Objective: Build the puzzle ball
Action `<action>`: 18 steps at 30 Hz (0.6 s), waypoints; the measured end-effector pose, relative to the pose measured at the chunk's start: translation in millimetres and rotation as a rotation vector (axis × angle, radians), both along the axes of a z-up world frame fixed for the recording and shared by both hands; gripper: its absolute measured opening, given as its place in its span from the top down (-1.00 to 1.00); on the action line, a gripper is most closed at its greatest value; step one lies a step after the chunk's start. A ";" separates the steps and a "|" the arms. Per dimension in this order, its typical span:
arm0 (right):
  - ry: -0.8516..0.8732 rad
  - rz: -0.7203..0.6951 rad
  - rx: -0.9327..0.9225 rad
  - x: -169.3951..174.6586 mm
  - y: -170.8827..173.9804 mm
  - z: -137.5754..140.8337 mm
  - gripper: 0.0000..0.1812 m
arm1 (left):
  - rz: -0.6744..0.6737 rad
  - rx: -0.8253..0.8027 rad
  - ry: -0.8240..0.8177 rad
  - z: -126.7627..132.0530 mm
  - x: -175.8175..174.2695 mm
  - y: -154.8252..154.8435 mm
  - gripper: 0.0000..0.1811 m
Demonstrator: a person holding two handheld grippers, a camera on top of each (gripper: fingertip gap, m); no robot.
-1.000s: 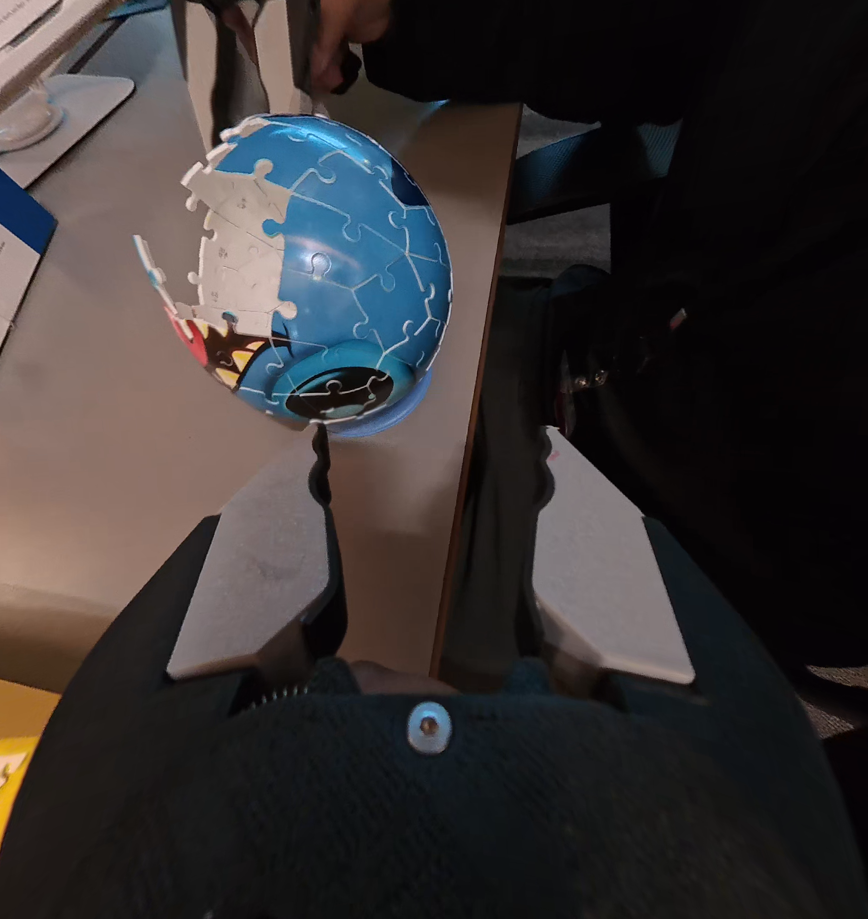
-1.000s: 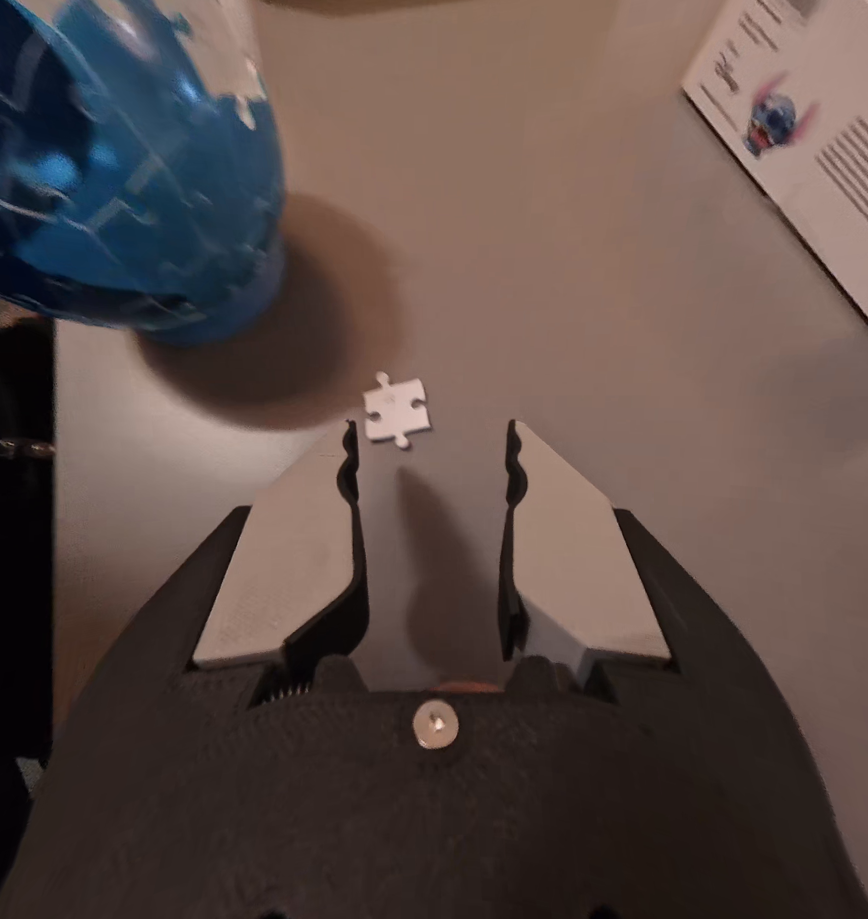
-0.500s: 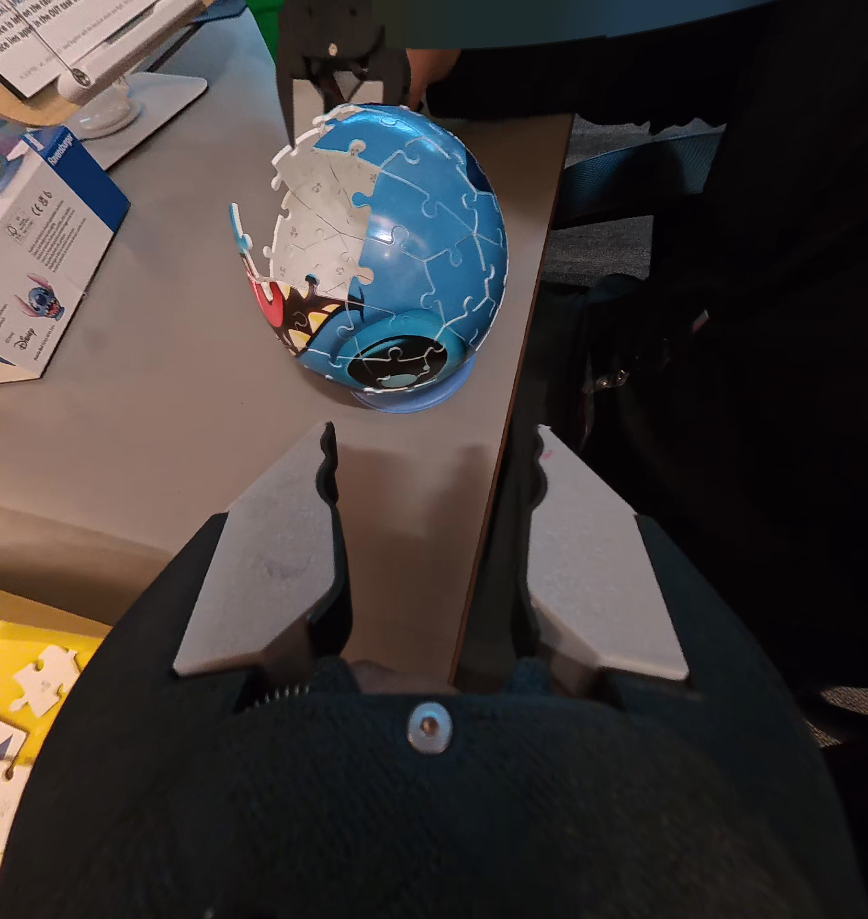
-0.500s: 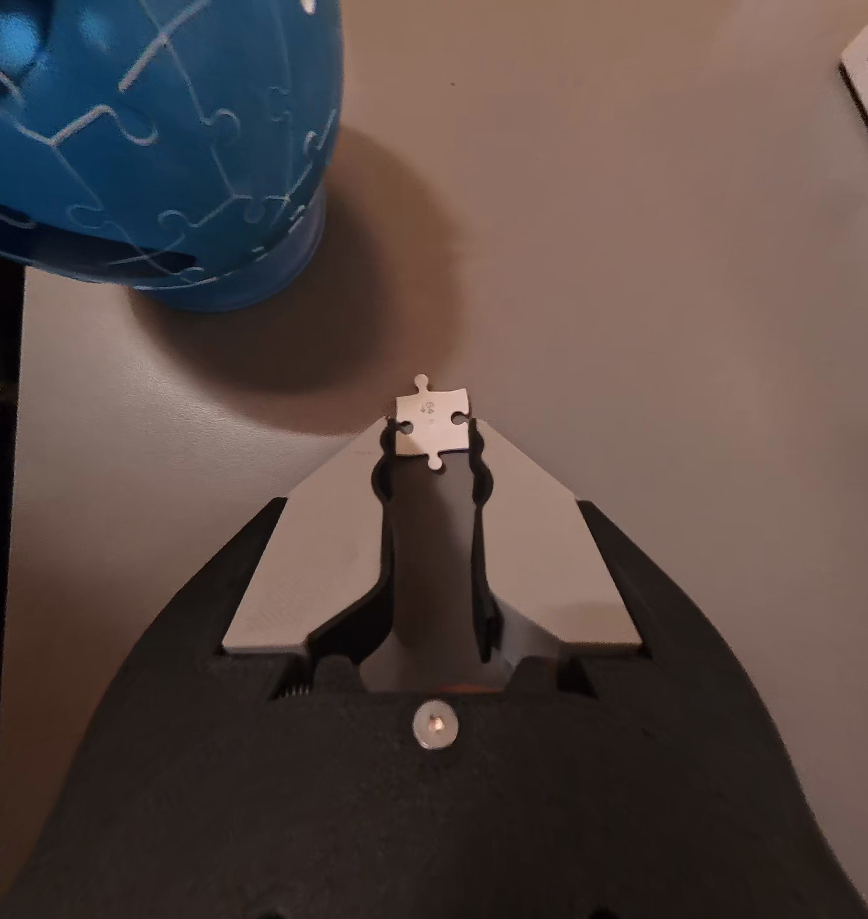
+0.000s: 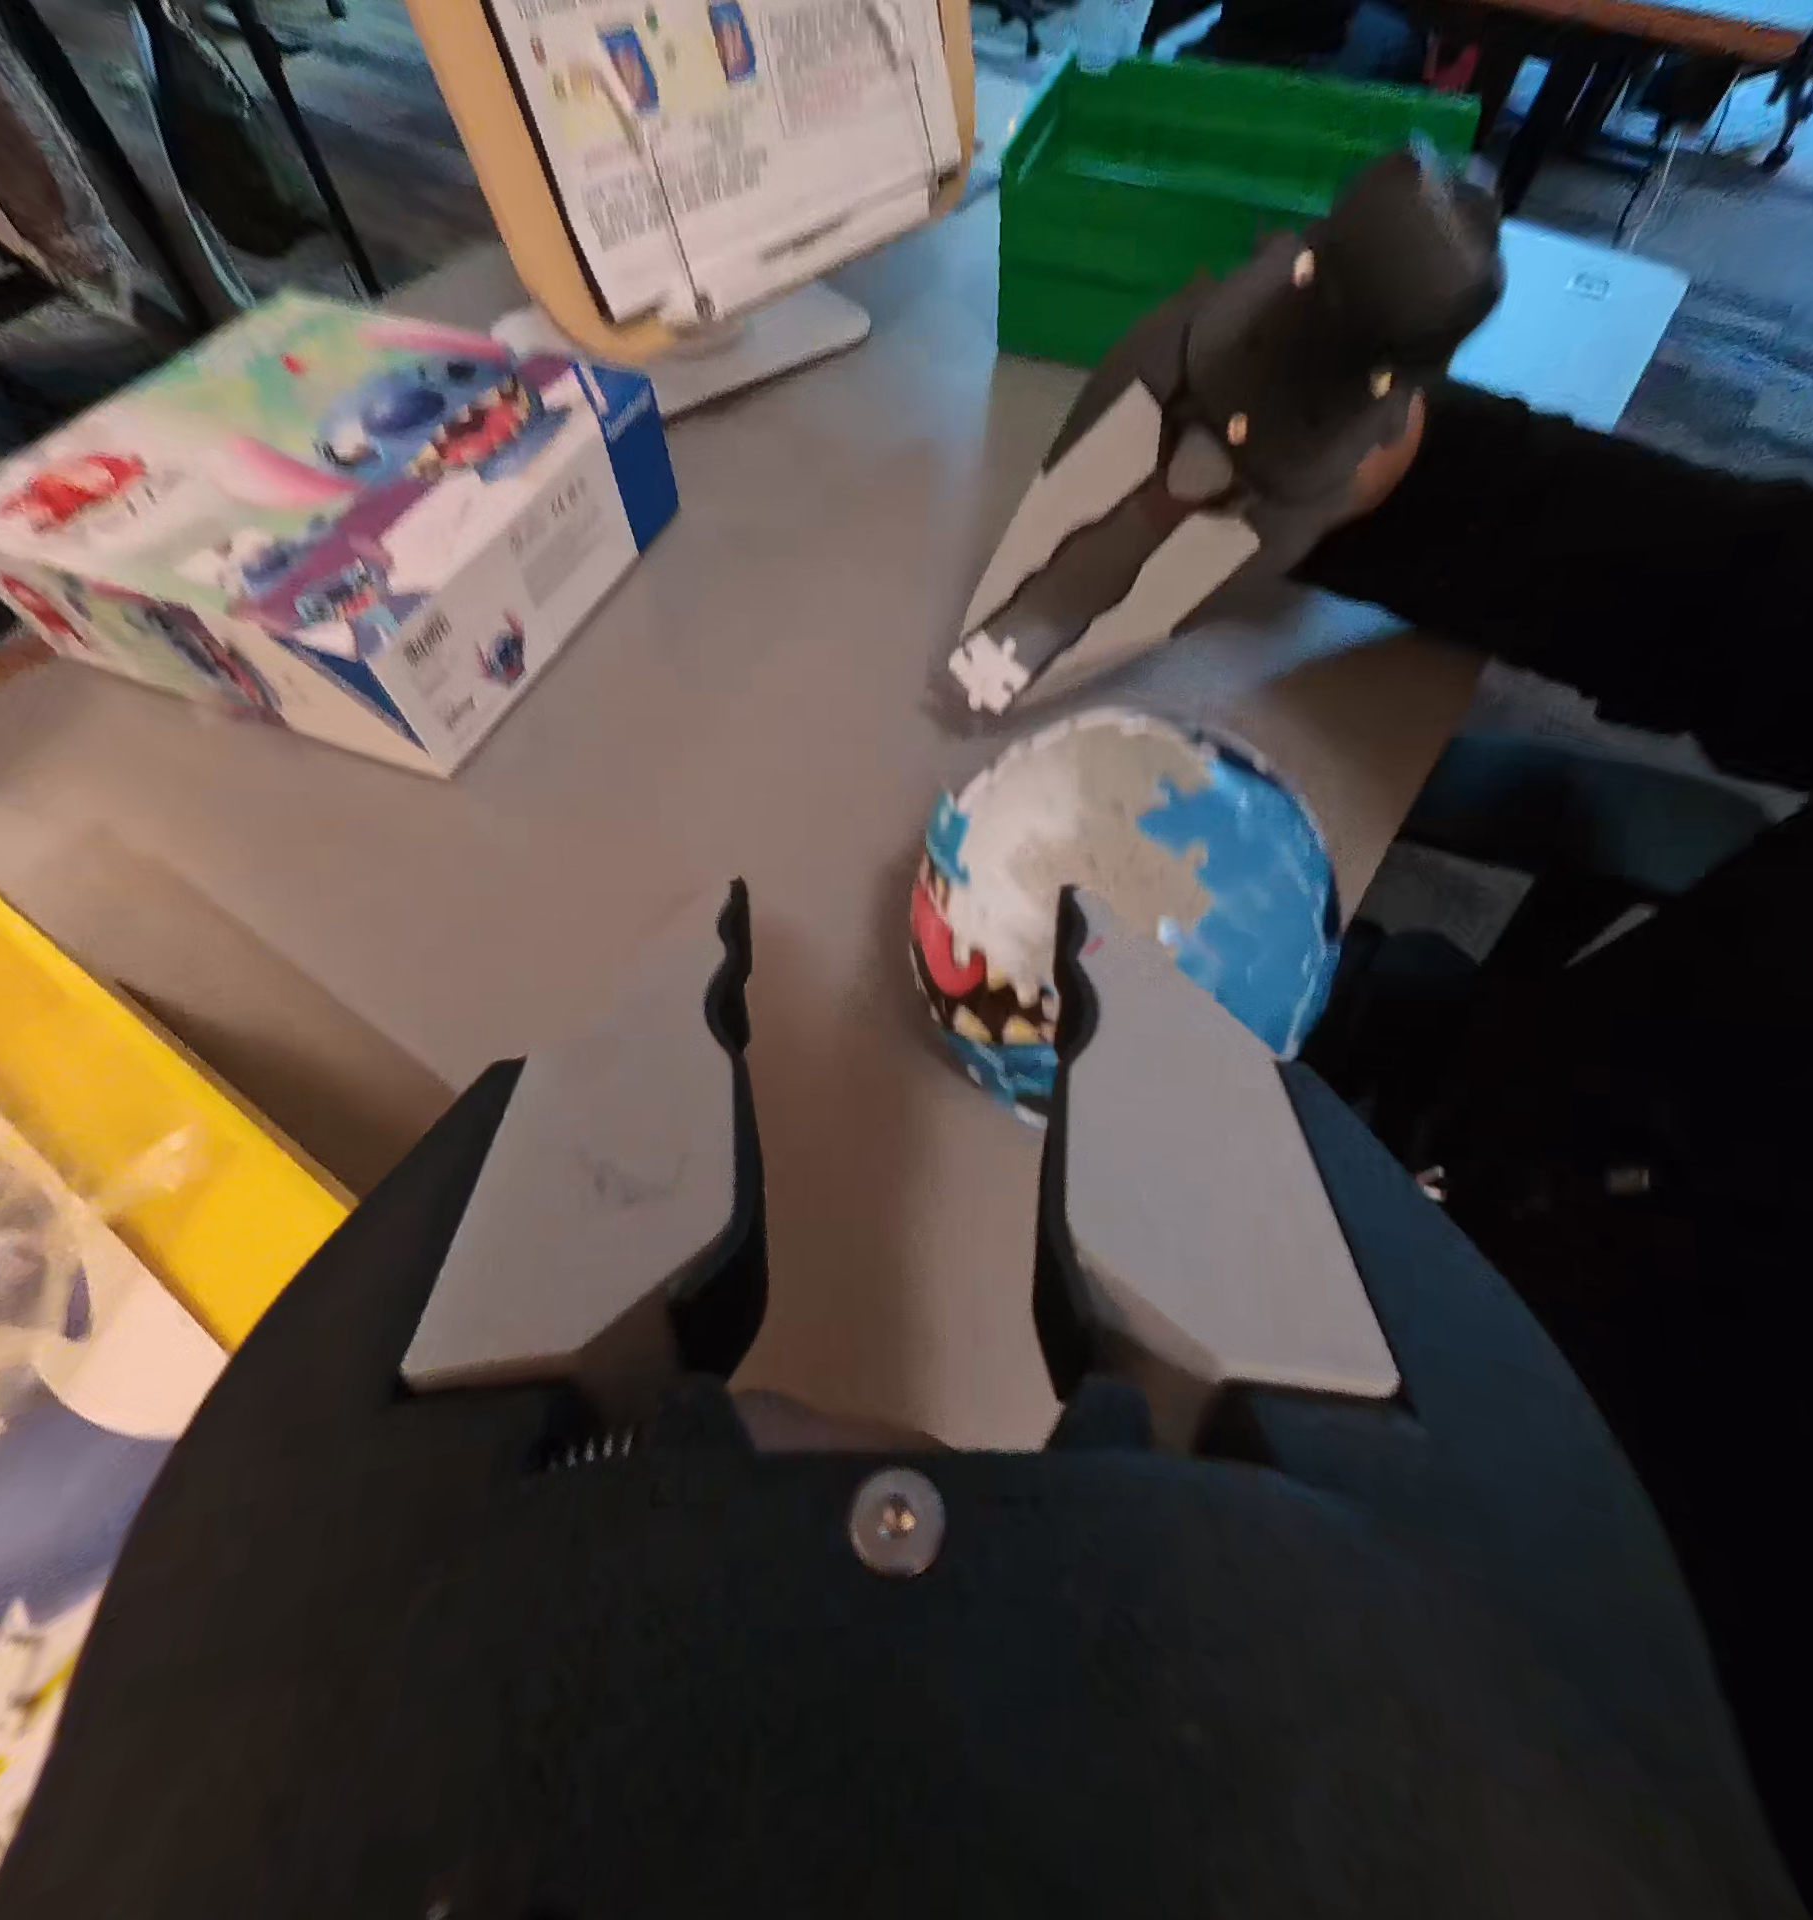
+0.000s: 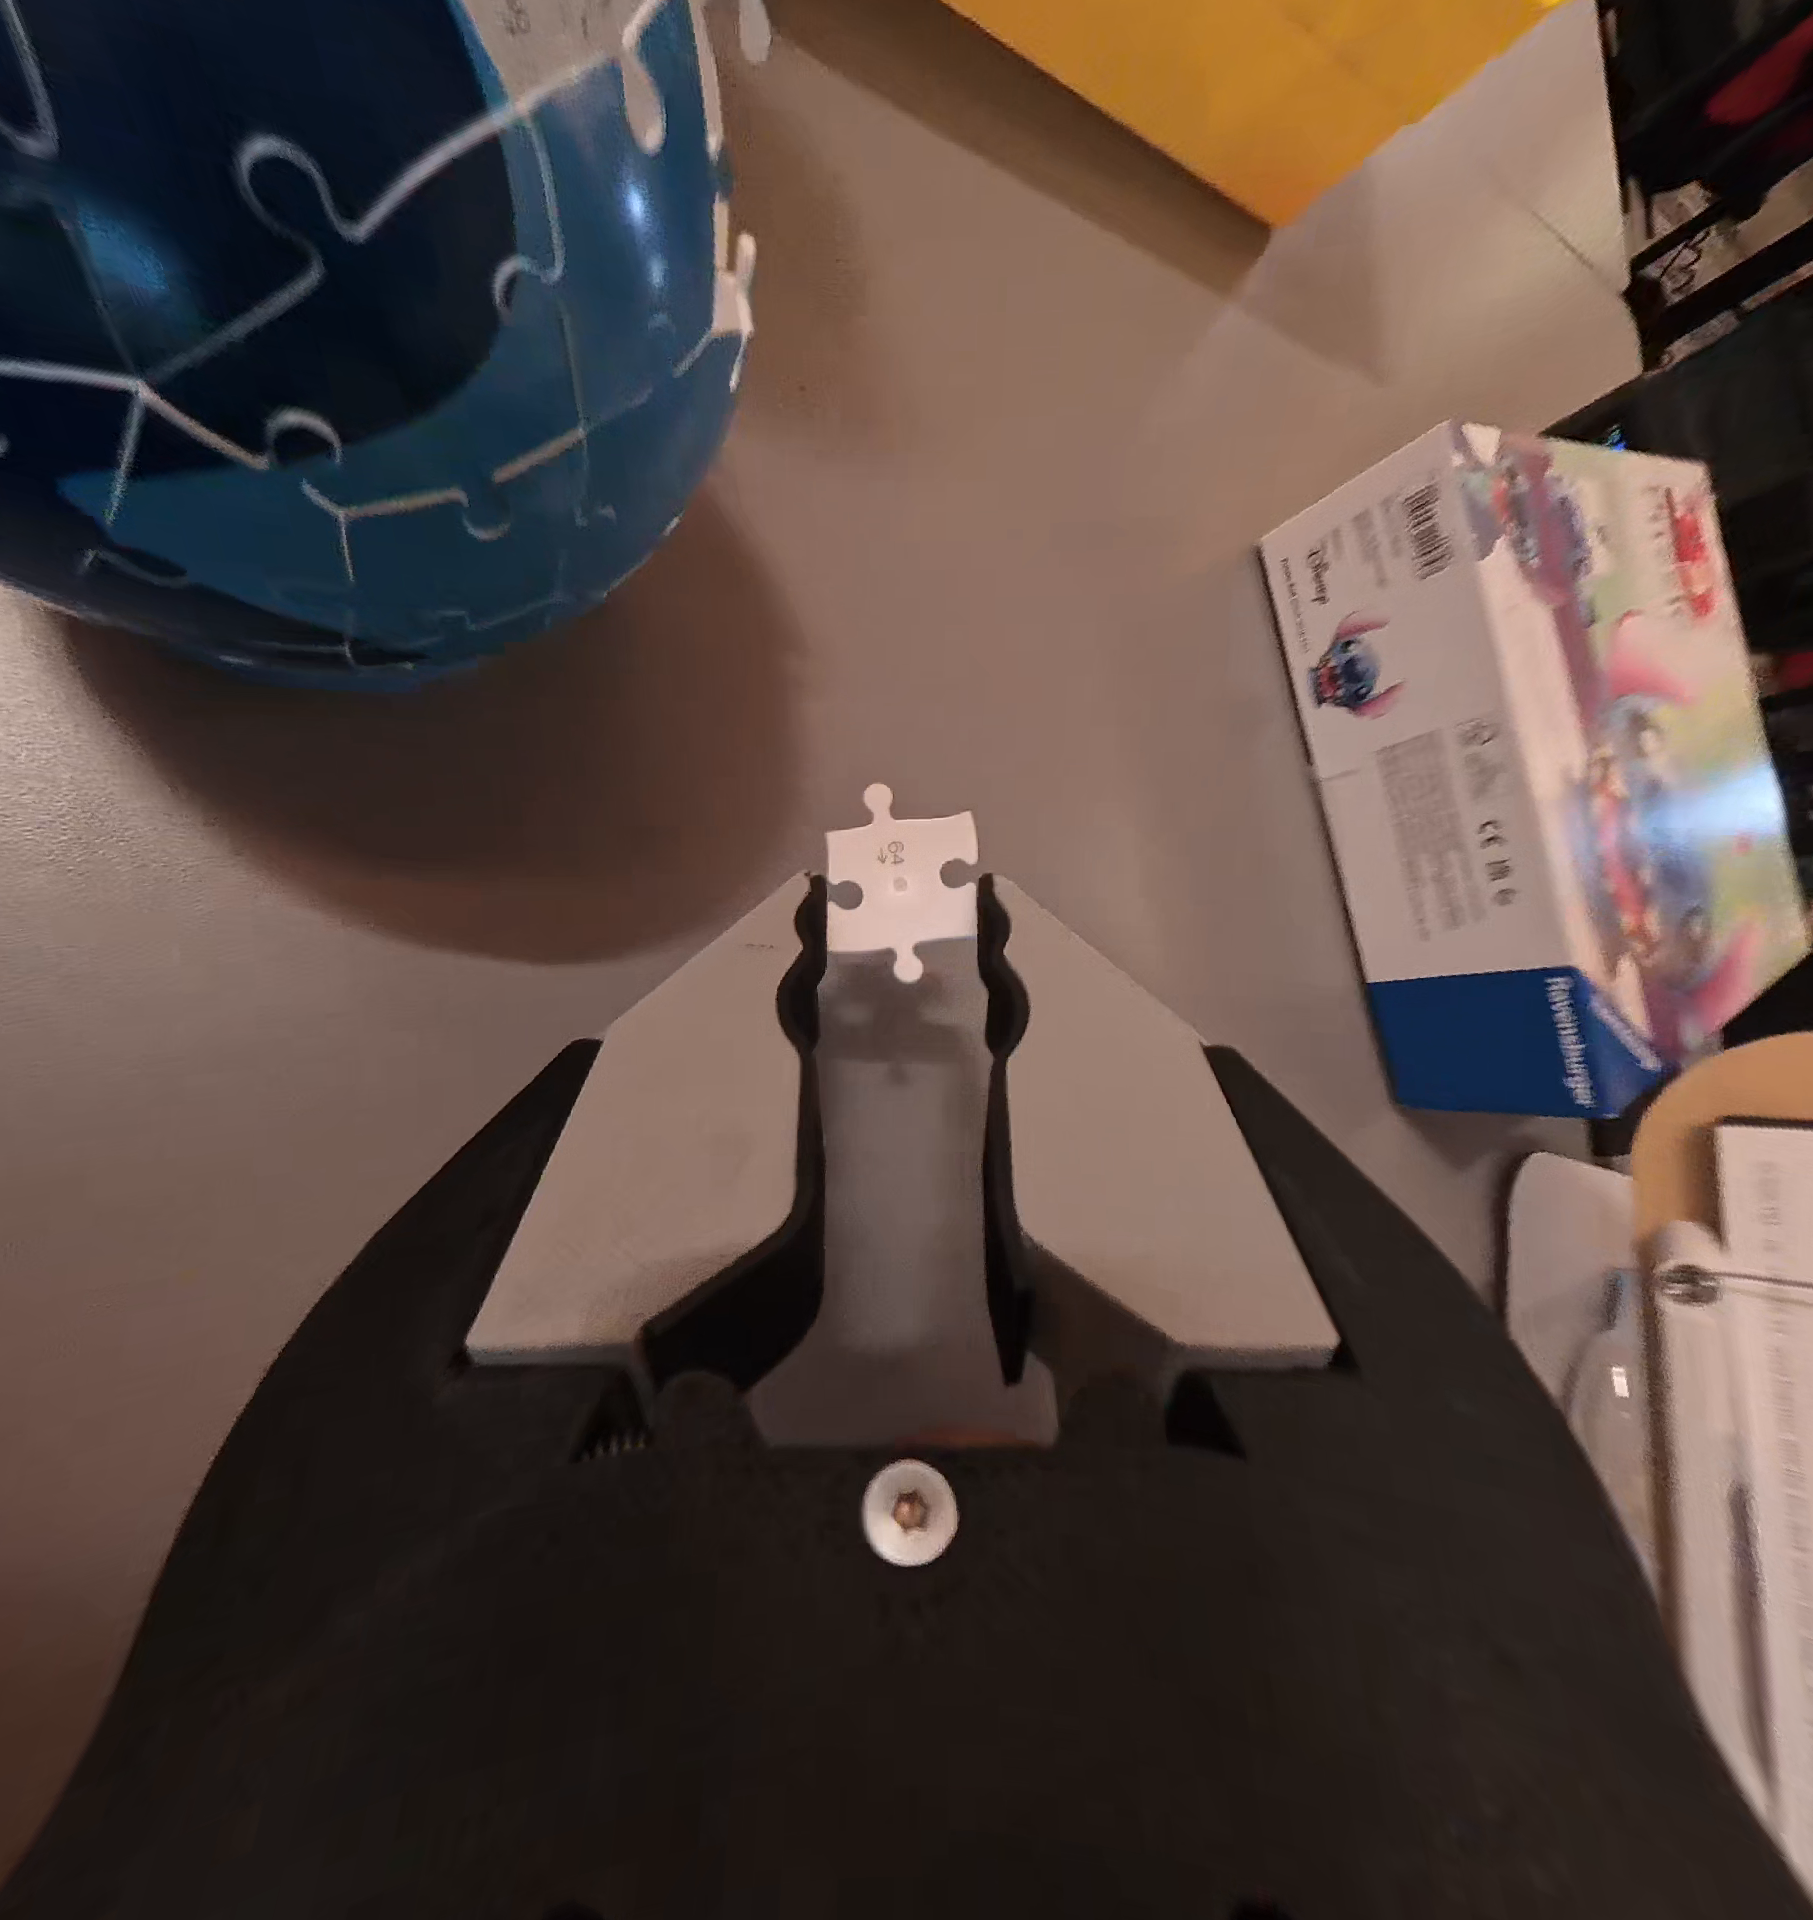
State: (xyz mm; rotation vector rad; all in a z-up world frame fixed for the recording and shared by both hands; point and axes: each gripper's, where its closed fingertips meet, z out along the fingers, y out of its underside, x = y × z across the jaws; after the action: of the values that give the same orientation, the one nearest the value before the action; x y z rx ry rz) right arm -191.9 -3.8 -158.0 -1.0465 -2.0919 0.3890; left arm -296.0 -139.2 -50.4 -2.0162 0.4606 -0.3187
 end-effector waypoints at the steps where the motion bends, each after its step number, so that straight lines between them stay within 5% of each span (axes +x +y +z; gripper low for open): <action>1: -0.002 0.003 0.019 -2.6 0.9 4.8 0.71 | 0.006 0.008 0.006 11.4 0.0 8.7 0.39; 9: 0.119 0.041 0.187 -29.0 3.6 58.8 0.71 | -0.031 -0.140 0.116 13.8 23.1 77.0 0.46; 18: 0.179 0.082 0.243 -37.6 -9.7 72.2 0.71 | -0.123 -0.229 0.102 -12.7 55.3 115.0 0.50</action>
State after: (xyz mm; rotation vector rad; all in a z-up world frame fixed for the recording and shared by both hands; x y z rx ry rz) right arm -229.5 -13.6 -85.8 -0.7579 -1.9679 0.2504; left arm -240.7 -24.2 -63.1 -2.2387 0.6380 -0.3579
